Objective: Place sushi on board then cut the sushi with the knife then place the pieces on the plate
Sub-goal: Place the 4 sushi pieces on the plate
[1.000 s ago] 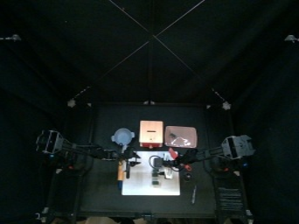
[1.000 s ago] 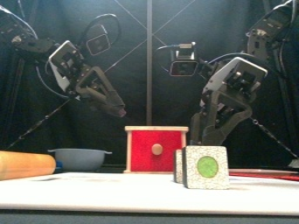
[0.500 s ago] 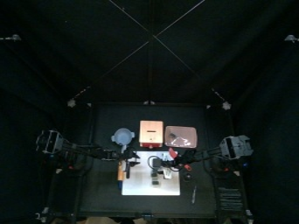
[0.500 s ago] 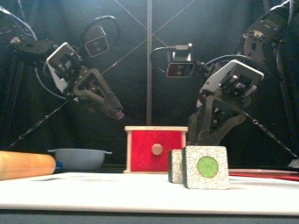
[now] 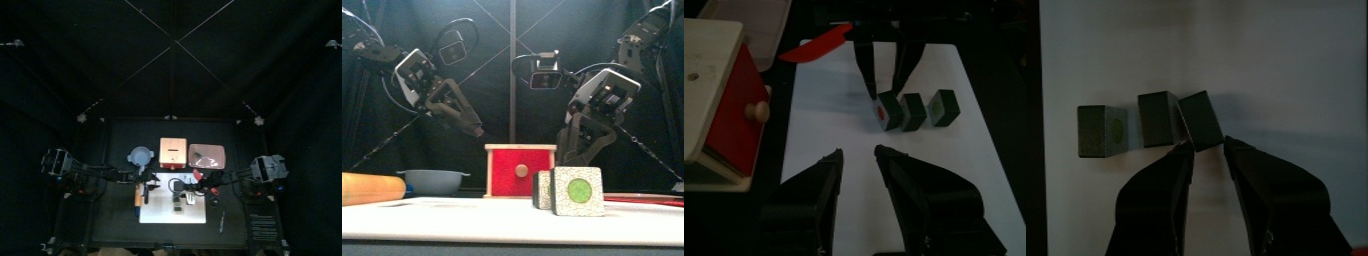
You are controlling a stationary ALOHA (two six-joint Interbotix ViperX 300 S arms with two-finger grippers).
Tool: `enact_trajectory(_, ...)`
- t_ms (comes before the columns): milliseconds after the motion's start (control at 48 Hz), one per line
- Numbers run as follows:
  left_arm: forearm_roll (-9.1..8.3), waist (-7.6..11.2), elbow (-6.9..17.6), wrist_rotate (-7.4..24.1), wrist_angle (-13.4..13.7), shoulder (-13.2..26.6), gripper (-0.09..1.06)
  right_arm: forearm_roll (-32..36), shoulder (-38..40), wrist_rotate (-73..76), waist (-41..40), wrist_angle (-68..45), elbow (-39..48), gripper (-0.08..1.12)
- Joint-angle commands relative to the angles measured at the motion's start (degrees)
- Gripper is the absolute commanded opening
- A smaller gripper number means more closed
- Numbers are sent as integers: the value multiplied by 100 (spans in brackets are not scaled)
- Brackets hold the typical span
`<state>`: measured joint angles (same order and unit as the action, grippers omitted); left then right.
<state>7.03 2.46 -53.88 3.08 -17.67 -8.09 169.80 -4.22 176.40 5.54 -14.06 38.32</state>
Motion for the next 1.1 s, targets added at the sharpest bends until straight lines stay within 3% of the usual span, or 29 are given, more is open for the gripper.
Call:
enact_trajectory(21,0,-9,62,-9,-26,-70,74,-9,123,9,-44,18,-88,68)
enact_trajectory(1104,0,18,0,-9,-26,-70,74,-70,729,18,-554,9,123,68)
